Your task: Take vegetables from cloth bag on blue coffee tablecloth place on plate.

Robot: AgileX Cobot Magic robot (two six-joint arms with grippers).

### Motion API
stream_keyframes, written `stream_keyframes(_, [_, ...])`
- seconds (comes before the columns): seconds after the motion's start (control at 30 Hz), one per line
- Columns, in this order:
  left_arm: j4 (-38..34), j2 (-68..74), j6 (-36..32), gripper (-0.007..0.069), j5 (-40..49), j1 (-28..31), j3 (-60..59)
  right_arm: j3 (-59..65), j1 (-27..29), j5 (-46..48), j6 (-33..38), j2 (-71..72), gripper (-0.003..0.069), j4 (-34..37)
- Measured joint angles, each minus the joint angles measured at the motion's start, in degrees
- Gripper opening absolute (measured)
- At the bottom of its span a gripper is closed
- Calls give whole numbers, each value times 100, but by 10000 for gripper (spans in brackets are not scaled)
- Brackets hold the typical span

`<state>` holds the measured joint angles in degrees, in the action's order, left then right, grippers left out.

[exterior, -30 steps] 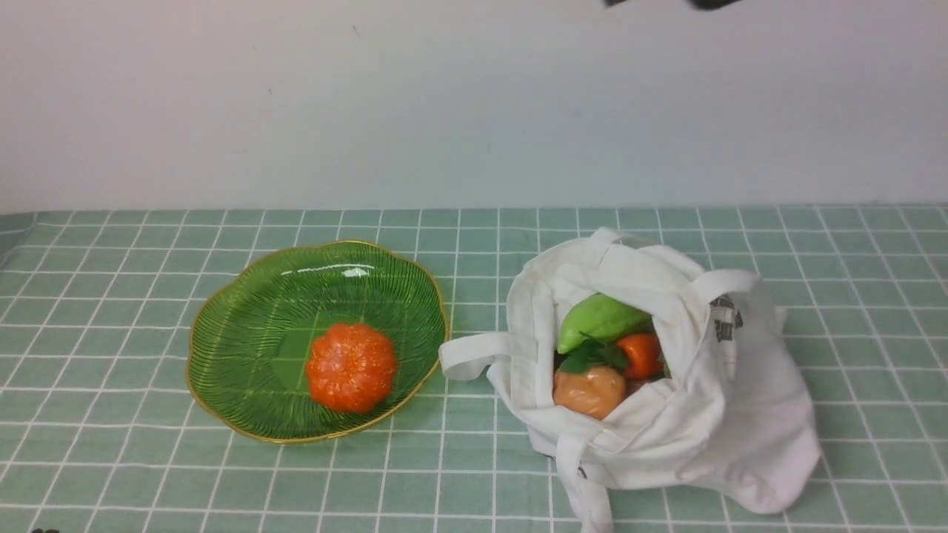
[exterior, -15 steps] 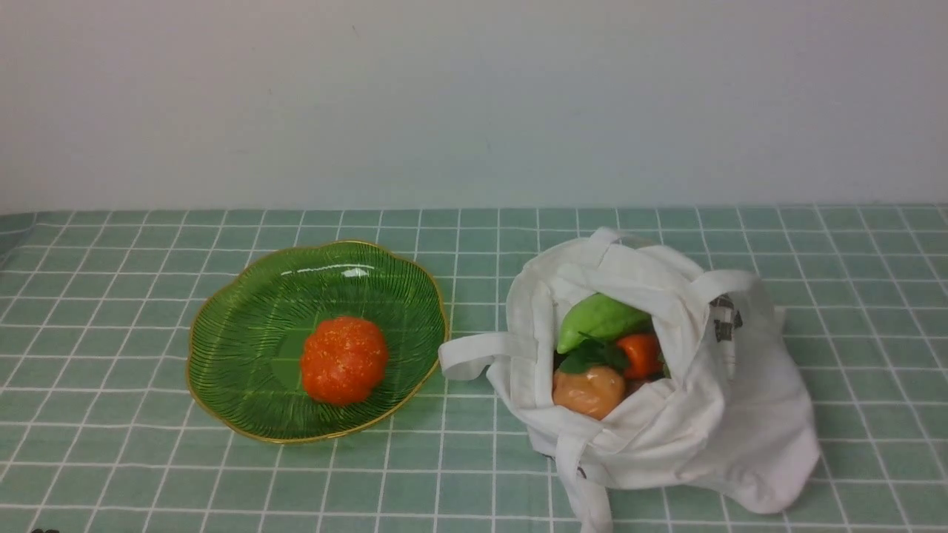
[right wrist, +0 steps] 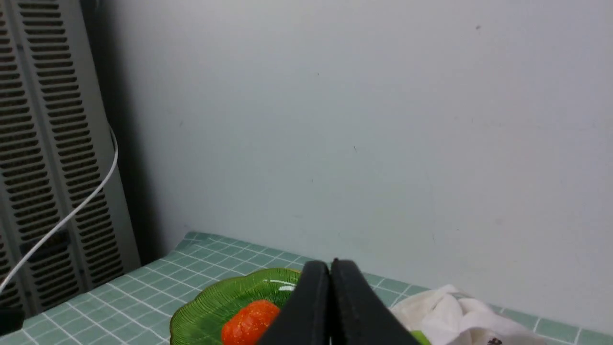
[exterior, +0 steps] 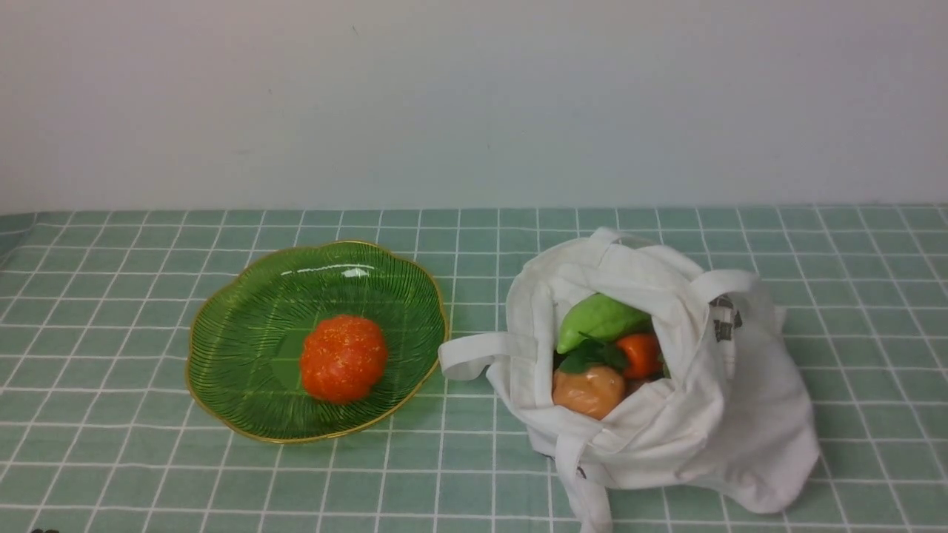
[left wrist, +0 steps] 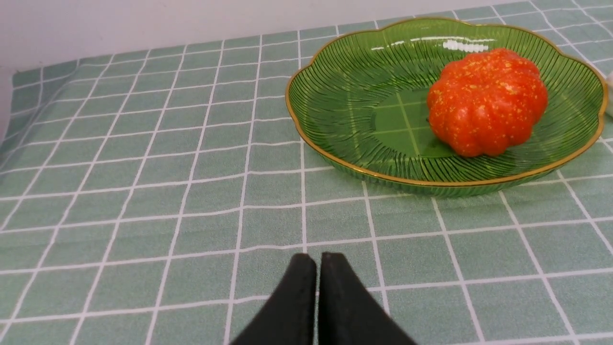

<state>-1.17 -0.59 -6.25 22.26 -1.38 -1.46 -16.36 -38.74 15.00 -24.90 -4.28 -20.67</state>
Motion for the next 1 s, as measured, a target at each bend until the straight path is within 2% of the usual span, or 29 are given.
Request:
stream_keyframes(0.3, [0, 0, 0, -8, 0, 0, 0, 28, 0, -301, 37, 0, -14, -25])
stream_keyframes(0.43, [0, 0, 0, -8, 0, 0, 0, 28, 0, -608, 665, 5, -14, 366])
stream_keyframes(0.5, [0, 0, 0, -8, 0, 0, 0, 28, 0, -681, 1361, 5, -14, 1066])
stream_keyframes(0.6, [0, 0, 0, -8, 0, 0, 0, 28, 0, -680, 2106, 5, -14, 1680])
stream_keyframes(0.8, [0, 0, 0, -8, 0, 0, 0, 28, 21, -569, 2391, 20, -14, 1964])
stream_keyframes(0.87, [0, 0, 0, -8, 0, 0, 0, 28, 248, -383, 2411, 74, -14, 1964])
stream_keyframes(1.0, [0, 0, 0, -8, 0, 0, 0, 28, 1363, 427, 2452, 118, -14, 1920])
